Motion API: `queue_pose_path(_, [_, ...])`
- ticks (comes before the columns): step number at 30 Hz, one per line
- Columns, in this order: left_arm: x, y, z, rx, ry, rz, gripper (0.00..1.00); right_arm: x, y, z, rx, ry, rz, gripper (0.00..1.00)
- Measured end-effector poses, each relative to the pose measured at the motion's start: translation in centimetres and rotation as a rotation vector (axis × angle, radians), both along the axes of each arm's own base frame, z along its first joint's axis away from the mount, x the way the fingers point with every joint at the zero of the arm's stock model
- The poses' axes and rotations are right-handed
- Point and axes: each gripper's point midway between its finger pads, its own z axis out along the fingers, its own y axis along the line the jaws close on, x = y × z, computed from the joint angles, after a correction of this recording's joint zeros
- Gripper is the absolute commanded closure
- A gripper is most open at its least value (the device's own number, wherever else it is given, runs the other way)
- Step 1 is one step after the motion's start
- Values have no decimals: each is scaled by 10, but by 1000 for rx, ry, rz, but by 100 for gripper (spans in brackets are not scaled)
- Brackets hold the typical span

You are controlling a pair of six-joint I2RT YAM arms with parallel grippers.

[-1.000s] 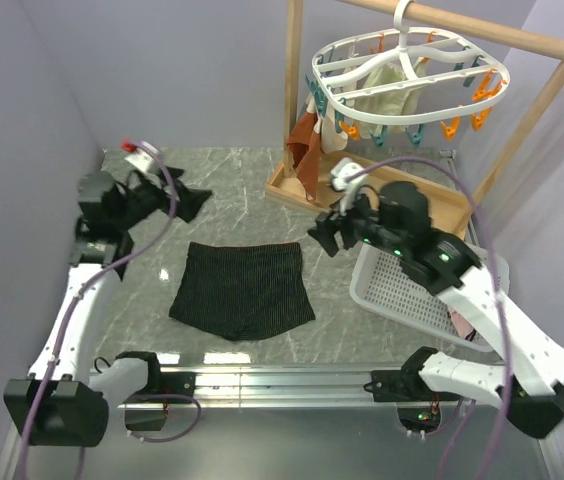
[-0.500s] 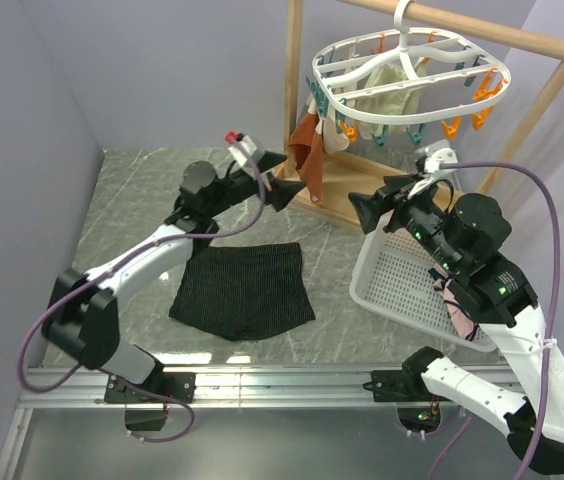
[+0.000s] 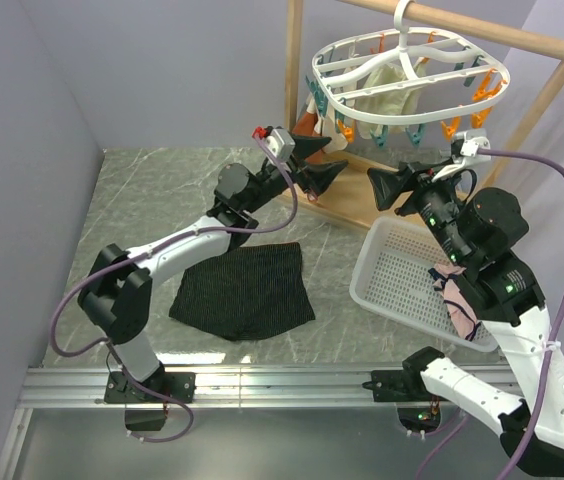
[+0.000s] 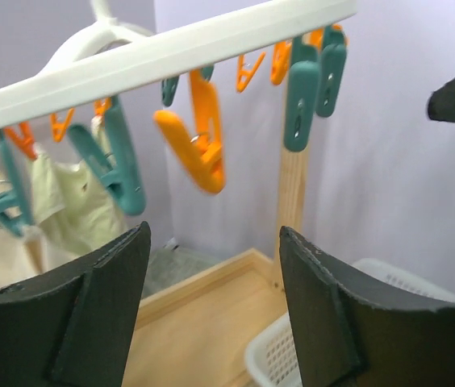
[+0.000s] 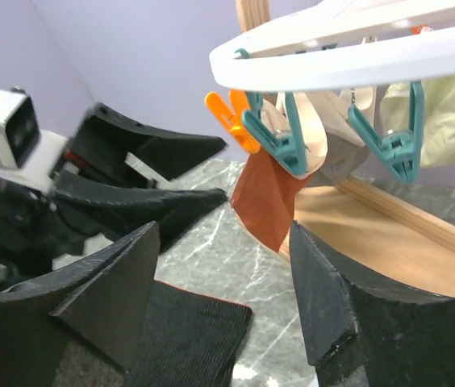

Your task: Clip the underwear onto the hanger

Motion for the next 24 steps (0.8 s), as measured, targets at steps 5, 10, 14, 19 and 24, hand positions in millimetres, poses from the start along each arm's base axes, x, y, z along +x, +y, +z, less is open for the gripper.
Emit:
queue_pose_path(5, [0,-23,2,-47,-1,-39,34,5,2,7,16,-3,-2,31])
queue_pose_path(10, [13,-38,-2,-71,21,-38,37,3,3,20,29,-22,9,36])
queue_pose_path(14, [21,-41,-2,-92,28,-26,38,0,5,27,34,-37,30,37])
queue_pose_path(19, [21,-41,8,-118,10,-29,39,2,10,28,31,-34,48,37])
queue_pose_path(24, [20,-39,20,-148,-13,-26,49,5,18,28,23,-25,84,37])
